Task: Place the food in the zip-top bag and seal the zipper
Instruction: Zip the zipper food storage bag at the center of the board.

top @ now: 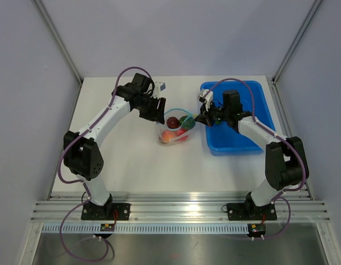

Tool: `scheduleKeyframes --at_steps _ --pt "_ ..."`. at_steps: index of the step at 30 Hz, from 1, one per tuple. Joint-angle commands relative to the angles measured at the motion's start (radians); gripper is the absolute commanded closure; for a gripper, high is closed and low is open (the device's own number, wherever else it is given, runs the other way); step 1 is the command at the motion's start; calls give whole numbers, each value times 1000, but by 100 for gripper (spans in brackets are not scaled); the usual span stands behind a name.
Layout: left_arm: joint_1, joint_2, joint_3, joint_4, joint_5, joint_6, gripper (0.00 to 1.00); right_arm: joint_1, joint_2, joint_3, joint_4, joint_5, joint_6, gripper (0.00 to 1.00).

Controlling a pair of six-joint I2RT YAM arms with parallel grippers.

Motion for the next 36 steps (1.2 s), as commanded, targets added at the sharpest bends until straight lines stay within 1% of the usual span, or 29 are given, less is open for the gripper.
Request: scheduleKeyframes --at_steps 1,2,3,5,6,7,8,9,10,11,12,13,14,17,18,20,24,27,28,29,30,35,36 --pt "8 -83 62 -3 -44 50 38 11 -40 7 -18 -11 -14 100" --pt "8 -101 70 4 -52 67 22 11 -40 10 -26 -12 -17 100" --pt "8 -143 70 35 -55 76 15 11 -40 16 -38 -14 -17 100" --pt "8 -186 55 84 -27 119 12 11 -46 16 -38 -20 -17 100" --pt "7 -209 39 154 -7 128 12 11 -49 13 -38 -21 -15 100" --pt "4 -252 21 197 43 152 12 12 -55 12 -37 -21 -14 100" --pt "-8 -270 -1 242 68 169 12 12 -60 9 -37 -21 -14 100" --pt "-18 -284 -43 324 95 186 14 12 -61 6 -35 -21 -11 100" --pt "-27 -296 -62 361 162 206 15 9 -66 5 -35 -26 -11 100" --pt "-47 -312 -86 404 195 238 17 11 -68 4 -38 -27 -11 100" --pt "-61 -316 -125 485 223 254 19 11 -69 2 -42 -29 -11 100" --pt "-74 -322 -146 519 244 271 20 11 -74 -1 -40 -32 -11 100" --pt "-105 -323 -160 573 241 312 20 11 -75 -2 -40 -35 -6 100" --pt "-130 -288 -185 632 250 355 20 11 -89 -11 -34 -50 3 100" --pt "-130 -275 -183 626 322 384 23 11 -92 -16 -26 -52 6 100" --pt "-137 -254 -200 665 338 424 25 9 -103 -22 -17 -58 15 100" --pt "-137 -163 -167 662 413 443 27 9 -114 -30 -6 -67 26 100" --pt "-145 -116 -131 653 447 459 31 9 -127 -37 -2 -80 32 100" --pt "-151 -90 -125 650 448 476 34 11 -135 -39 1 -80 34 100" --pt "-163 -77 -110 636 444 484 40 11 -137 -41 1 -80 34 100" --pt "-168 -65 -105 630 433 492 43 9 -141 -41 -2 -81 34 100" --pt "-183 -17 -94 639 428 502 44 8 -149 -39 -19 -96 29 100" --pt "-188 -13 -88 630 428 515 46 8 -147 -39 -20 -98 29 100"
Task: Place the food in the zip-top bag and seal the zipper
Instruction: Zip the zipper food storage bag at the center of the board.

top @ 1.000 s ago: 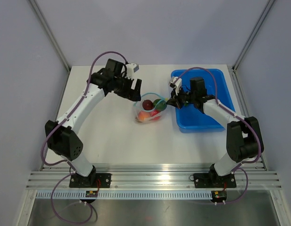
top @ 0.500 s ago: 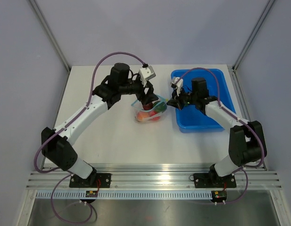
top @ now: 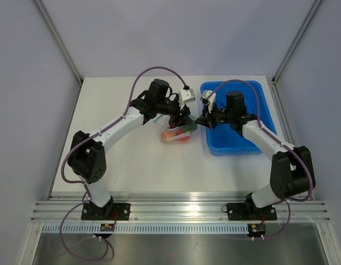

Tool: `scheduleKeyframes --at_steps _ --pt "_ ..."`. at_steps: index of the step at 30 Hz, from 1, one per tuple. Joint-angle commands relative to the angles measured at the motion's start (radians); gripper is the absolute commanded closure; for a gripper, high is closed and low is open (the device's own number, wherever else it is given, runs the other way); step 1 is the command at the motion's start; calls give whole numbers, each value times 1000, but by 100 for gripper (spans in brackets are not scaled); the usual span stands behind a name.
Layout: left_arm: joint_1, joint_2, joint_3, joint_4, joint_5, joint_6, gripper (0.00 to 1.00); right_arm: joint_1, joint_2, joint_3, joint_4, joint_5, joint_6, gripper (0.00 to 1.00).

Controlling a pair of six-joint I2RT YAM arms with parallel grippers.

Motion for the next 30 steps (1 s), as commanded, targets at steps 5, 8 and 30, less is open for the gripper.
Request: scheduleKeyframes --at_steps 5,8,30 --pt "-26 48 78 -5 53 109 48 8 -28 10 -2 -53 -4 100" --pt "-26 57 77 -1 66 127 50 8 -28 8 -2 -53 -4 100" --pt "-24 109 104 -47 158 180 66 0 -25 10 6 -59 -7 100"
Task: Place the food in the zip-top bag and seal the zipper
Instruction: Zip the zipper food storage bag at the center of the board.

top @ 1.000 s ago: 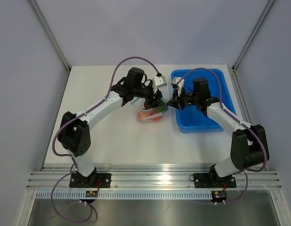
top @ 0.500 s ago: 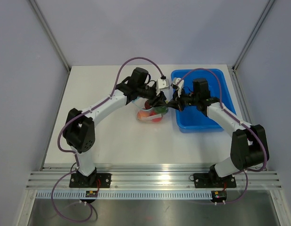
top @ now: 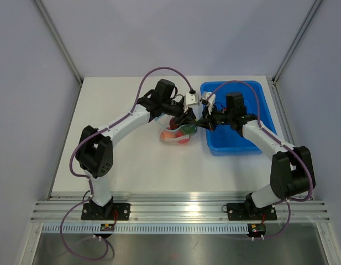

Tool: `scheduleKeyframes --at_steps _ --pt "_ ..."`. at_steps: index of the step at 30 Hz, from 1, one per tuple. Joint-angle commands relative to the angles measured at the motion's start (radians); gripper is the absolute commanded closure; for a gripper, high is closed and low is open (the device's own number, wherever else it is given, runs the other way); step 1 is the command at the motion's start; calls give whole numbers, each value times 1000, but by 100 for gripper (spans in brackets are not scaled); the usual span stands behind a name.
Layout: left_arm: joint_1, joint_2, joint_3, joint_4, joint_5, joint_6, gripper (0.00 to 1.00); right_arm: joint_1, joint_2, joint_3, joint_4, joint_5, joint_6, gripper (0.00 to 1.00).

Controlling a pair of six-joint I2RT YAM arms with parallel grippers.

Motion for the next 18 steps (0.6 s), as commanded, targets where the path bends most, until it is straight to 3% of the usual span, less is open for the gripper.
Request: scheduleKeyframes --at_steps 1,8,14,18 --pt "-2 5 25 -2 52 21 74 1 -25 8 54 -36 -3 100" --pt "-2 7 11 -9 63 18 100 -10 -34 -13 103 -42 25 100" --pt "0 -10 -17 16 55 0 100 -16 -31 -22 129 -51 43 100" --pt "0 -4 -5 5 63 -6 88 -18 -30 -19 132 -51 50 100"
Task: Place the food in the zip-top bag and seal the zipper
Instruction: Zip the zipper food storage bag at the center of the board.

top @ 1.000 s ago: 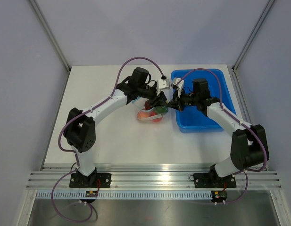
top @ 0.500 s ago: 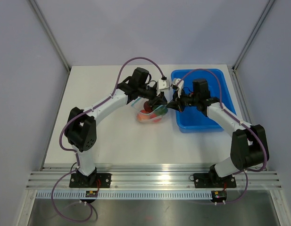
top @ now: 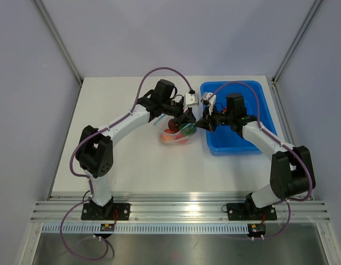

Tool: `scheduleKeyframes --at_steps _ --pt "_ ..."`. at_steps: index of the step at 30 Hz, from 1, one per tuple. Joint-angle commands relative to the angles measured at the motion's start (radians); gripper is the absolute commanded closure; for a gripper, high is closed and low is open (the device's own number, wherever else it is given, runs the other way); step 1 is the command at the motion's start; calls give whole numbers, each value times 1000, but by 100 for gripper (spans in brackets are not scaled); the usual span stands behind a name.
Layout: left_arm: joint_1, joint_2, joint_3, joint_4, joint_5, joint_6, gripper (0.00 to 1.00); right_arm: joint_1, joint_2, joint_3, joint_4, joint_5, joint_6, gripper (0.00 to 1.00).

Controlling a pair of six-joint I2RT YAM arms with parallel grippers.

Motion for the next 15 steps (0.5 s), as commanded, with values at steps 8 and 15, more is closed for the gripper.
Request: scheduleKeyframes --at_steps 8,15 --pt "-3 5 10 -19 54 -11 65 -9 -28 12 85 -17 14 100" --pt "-1 10 9 -5 52 -30 74 -9 -25 15 80 -18 14 100"
